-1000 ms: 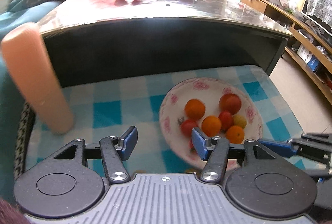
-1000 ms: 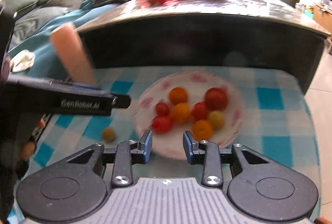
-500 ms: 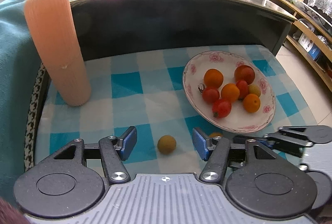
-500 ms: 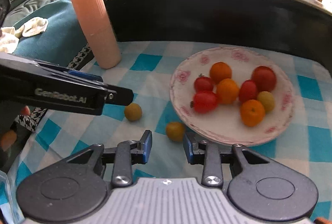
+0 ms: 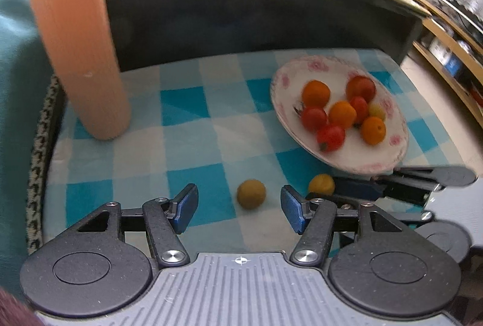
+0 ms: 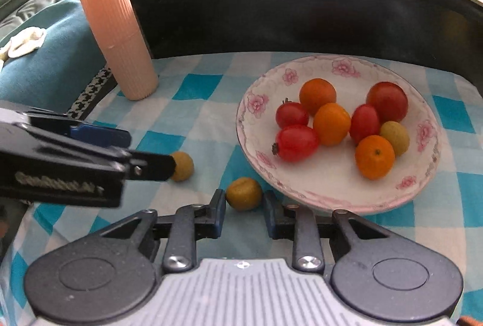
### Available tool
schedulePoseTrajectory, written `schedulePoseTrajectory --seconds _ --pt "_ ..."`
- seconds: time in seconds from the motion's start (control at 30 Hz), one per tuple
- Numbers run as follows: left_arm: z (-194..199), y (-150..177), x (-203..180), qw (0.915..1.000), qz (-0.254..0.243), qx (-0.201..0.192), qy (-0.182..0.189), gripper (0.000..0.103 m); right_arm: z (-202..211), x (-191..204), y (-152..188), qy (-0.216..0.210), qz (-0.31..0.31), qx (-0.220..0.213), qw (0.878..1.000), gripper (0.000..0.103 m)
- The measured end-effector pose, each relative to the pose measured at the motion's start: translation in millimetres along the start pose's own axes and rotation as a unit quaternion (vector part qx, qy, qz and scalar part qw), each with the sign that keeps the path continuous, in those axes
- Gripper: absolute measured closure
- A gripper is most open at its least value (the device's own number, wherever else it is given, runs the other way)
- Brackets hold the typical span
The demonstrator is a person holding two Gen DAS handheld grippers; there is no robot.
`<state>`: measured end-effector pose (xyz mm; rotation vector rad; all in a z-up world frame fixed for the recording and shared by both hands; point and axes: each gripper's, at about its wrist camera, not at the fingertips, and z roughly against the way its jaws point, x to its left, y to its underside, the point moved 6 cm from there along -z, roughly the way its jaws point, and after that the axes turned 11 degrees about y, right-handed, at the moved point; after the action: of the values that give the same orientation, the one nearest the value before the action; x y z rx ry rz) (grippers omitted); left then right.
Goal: Organize fruits
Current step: 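Grasp a small brown fruit with the right tool while the left tool grasps another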
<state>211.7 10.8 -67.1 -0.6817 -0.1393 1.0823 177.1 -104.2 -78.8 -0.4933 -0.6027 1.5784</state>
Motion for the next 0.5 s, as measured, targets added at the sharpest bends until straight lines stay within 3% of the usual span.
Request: schedulePoseTrajectory --seconds 0.27,0.43,0.5 --pt "-21.8 10.5 -7.6 0.9992 -0.032 0.018 0.017 0.042 28.3 -15.0 24.1 0.016 0.024 0.027 0.999 0.06" --pt "-33.0 6.3 -7.5 0.9995 -0.027 0.005 0.018 0.046 57.3 -31.7 37.4 0.039 0.02 0.035 0.998 0.06" --pt "-33.7 6.0 -6.3 0.9996 -0.025 -0.002 0.009 0.056 67.1 -38.9 42.6 0.05 0.015 0.036 0.998 0.06"
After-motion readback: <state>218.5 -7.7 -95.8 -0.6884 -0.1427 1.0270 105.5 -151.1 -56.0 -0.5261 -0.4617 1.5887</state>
